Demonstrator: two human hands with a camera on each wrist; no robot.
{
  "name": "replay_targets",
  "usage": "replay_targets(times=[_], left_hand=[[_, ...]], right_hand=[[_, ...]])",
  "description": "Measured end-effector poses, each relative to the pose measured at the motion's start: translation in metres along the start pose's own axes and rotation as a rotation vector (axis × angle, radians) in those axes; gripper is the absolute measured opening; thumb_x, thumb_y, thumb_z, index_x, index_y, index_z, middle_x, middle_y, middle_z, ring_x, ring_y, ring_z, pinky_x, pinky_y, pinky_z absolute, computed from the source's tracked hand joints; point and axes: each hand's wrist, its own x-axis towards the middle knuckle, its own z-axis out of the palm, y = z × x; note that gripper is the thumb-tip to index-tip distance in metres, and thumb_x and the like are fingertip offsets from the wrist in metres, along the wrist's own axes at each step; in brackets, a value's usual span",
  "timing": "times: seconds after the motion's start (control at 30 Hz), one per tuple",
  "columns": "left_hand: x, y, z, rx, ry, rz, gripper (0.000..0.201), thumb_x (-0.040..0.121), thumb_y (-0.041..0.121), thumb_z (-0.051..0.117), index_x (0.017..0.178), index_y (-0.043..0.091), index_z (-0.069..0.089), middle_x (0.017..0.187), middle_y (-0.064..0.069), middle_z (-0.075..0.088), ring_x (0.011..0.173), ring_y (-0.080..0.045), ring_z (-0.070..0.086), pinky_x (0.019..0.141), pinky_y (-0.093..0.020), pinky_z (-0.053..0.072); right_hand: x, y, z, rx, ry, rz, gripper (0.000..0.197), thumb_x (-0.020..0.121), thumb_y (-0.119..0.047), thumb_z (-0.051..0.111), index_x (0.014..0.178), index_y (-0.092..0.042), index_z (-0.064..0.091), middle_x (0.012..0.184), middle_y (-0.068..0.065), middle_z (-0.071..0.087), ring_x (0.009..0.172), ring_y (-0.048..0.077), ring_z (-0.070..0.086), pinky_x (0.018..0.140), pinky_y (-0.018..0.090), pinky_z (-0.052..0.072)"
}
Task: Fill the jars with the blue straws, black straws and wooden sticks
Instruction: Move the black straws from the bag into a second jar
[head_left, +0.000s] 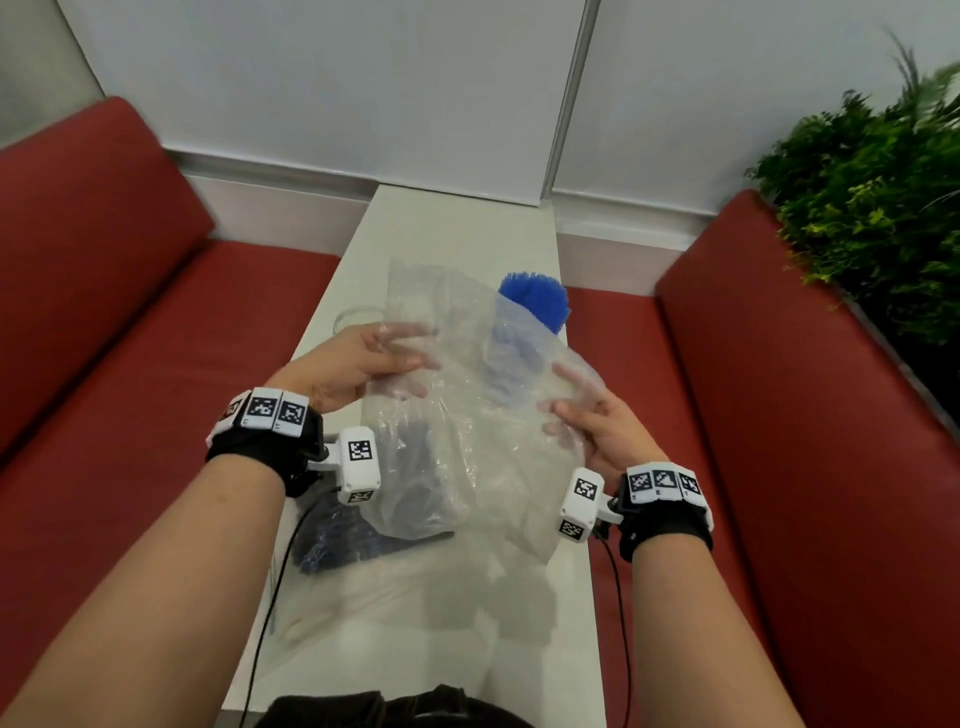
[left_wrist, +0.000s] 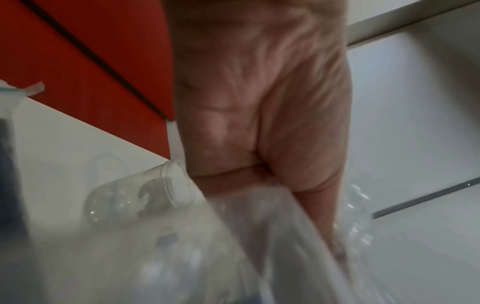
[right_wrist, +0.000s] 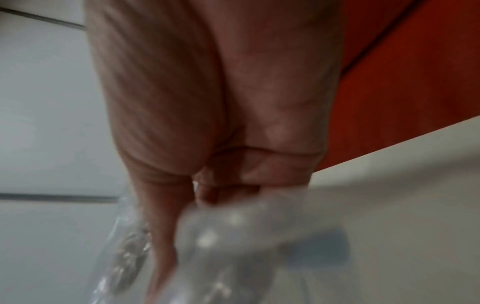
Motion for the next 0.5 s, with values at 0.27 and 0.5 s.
replay_targets(times=[0.27, 0.5], left_hand=[[-0.003, 0.012, -0.007, 0.023, 0.156, 0.121, 0.045, 0.090, -0.020, 0.040, 0.090, 0.004, 0.078, 0.110, -0.009, 0.073, 0.091, -0.028, 0.073, 0.069, -0.029, 0.061], [-0.003, 0.038, 0.004, 0.547, 0.187, 0.209, 0.042, 0.054, -0.022, 0.032, 0.044, 0.010, 0.057, 0.094, 0.000, 0.076, 0.103, -0.013, 0.067, 0.090, -0.024, 0.046]], right_hand=[[-0.004, -0.002, -0.011, -0.141, 0.234, -0.035, 0.019, 0.085, 0.012, 0.063, 0.087, 0.000, 0.078, 0.095, 0.021, 0.076, 0.084, 0.032, 0.073, 0.076, 0.040, 0.061], [-0.007, -0.014, -0.022, -0.397, 0.672, -0.327, 0.052, 0.082, 0.019, 0.045, 0.062, -0.019, 0.073, 0.085, -0.009, 0.077, 0.076, 0.009, 0.065, 0.064, 0.023, 0.048]])
